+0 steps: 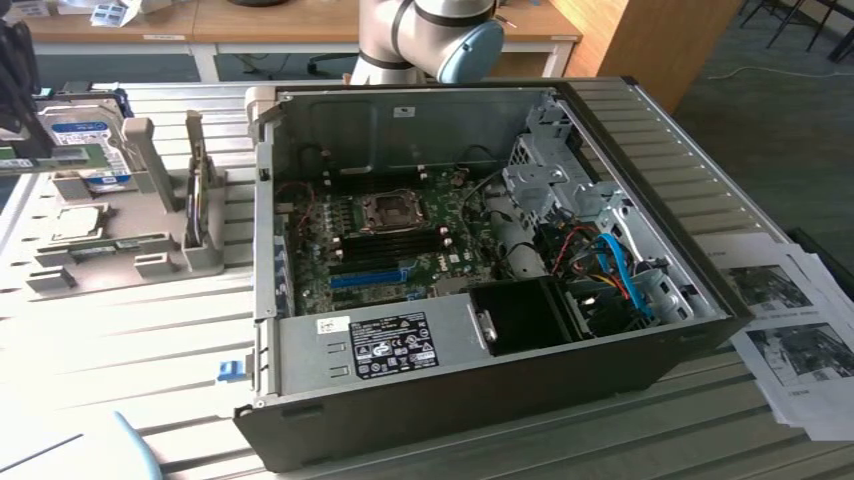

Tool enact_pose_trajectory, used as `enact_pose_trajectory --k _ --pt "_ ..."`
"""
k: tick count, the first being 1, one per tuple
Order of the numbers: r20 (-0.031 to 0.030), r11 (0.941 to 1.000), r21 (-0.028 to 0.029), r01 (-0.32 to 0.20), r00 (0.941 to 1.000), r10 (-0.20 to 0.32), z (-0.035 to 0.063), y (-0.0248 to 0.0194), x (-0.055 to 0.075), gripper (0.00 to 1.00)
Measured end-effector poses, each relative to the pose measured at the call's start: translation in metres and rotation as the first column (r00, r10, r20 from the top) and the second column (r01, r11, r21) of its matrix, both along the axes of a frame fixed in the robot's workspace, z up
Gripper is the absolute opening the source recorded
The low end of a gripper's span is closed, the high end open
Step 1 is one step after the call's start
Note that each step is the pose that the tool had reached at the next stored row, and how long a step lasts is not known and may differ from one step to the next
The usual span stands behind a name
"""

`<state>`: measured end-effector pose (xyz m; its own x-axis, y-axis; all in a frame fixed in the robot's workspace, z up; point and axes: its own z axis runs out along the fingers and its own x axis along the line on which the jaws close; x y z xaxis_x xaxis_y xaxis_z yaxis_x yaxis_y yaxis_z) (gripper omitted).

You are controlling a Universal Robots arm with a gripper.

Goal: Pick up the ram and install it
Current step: 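Pick up the ram and move it above insertion slot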

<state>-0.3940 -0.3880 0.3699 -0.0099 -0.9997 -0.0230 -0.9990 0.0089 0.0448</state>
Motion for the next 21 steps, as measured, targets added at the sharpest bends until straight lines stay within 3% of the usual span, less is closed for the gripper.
enact_pose_trajectory --k 11,21 --pt "0.0000 1.0000 0.0000 0.000 1.0000 0.000 0.0163 0.0000 0.000 0.11" --pt "-0.0001 1.0000 0.0001 0.000 1.0000 0.000 0.0169 0.0000 0.003 0.11"
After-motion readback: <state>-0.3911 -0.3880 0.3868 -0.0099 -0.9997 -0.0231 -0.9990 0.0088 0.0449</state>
